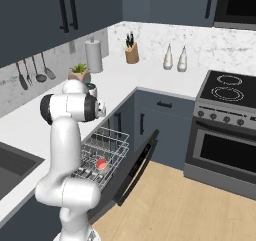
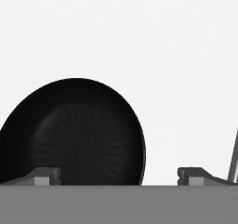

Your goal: Pick up the cup and bowl from the counter, place them in the dishwasher, and close the dishwasher door.

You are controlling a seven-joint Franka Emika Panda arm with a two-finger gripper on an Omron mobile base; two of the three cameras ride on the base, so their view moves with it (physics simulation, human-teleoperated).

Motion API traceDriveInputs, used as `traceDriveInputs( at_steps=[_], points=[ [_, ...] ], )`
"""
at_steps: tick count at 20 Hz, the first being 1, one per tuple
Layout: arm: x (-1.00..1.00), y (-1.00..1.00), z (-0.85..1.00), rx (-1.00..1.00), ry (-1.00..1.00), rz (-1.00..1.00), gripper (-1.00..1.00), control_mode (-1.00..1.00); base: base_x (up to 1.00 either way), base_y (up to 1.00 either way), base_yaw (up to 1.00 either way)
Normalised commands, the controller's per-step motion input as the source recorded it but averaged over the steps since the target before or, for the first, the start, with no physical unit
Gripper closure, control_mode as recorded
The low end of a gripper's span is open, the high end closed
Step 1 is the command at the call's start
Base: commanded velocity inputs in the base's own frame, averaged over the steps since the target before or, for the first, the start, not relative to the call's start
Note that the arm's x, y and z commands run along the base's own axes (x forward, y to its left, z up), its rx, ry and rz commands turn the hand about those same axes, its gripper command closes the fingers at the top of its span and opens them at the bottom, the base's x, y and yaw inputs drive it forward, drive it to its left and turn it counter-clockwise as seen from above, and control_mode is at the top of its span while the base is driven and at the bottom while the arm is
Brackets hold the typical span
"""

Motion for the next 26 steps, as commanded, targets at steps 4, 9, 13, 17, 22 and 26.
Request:
traceDriveInputs(
  at_steps=[4,9,13,17,22,26],
  points=[
    [0.22,0.11,-0.32,-0.03,0.04,-0.02,1.00,-1.00,0.00,0.00,0.00],
    [0.10,0.07,-0.34,0.00,0.03,-0.01,1.00,-1.00,0.00,0.00,0.00],
    [0.05,0.05,-0.35,0.00,0.05,0.00,1.00,-1.00,0.00,0.00,0.00],
    [-0.10,-0.07,-0.42,0.00,0.01,0.00,1.00,-1.00,0.00,0.00,0.00],
    [-0.63,-0.35,-0.11,0.02,-0.05,-0.05,1.00,-1.00,0.00,0.00,0.00],
    [-1.00,-0.77,0.00,0.08,-0.09,-0.16,1.00,-1.00,0.00,0.00,0.00]
  ],
)
